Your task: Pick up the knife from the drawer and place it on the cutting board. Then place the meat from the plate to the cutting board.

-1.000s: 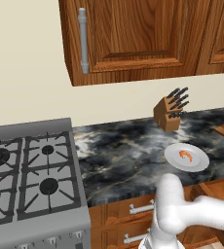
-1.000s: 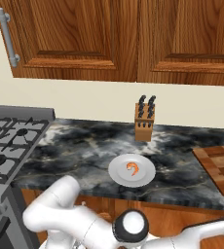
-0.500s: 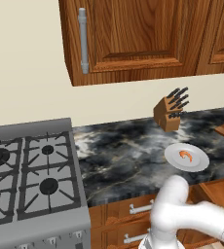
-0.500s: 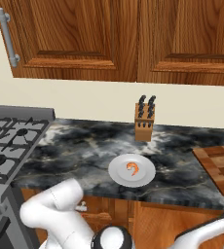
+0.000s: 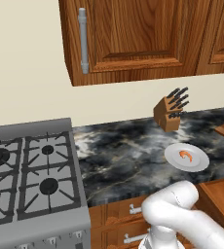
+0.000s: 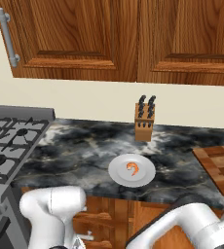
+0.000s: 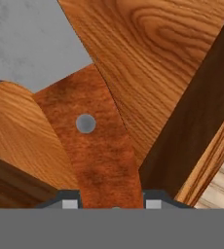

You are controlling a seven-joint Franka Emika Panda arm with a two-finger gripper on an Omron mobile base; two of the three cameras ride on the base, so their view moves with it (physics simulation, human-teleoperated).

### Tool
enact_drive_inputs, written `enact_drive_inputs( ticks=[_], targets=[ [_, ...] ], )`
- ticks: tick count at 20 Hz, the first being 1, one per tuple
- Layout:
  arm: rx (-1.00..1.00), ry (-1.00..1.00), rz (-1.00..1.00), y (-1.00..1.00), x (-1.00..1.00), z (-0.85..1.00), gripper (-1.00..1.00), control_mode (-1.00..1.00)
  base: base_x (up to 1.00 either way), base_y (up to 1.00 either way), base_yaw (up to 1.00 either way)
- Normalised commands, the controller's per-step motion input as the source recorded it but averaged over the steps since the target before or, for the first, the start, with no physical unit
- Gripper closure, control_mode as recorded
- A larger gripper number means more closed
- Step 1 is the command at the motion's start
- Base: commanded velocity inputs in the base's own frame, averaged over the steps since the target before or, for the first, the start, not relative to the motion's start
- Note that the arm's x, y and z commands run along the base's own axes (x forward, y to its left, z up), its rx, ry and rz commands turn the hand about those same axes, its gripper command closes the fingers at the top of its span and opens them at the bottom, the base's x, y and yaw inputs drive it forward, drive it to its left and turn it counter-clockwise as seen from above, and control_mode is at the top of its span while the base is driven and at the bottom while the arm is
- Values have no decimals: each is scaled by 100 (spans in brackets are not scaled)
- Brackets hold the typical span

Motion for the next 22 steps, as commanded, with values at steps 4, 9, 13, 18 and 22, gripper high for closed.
enact_drive_inputs(
  ticks=[4, 9, 13, 18, 22],
  targets=[
    [-17, -3, -1, 100, 4, 68, 100, -100, 0, 0, 0],
    [-17, 0, -8, 79, 28, 83, 100, -100, 0, 0, 0],
    [-13, 0, -10, 49, 50, 75, 100, -100, 0, 0, 0],
    [-6, 3, -7, 20, 71, 66, 100, -100, 0, 0, 0],
    [-1, 6, -3, 0, 83, 49, 100, -100, 0, 0, 0]
  ],
)
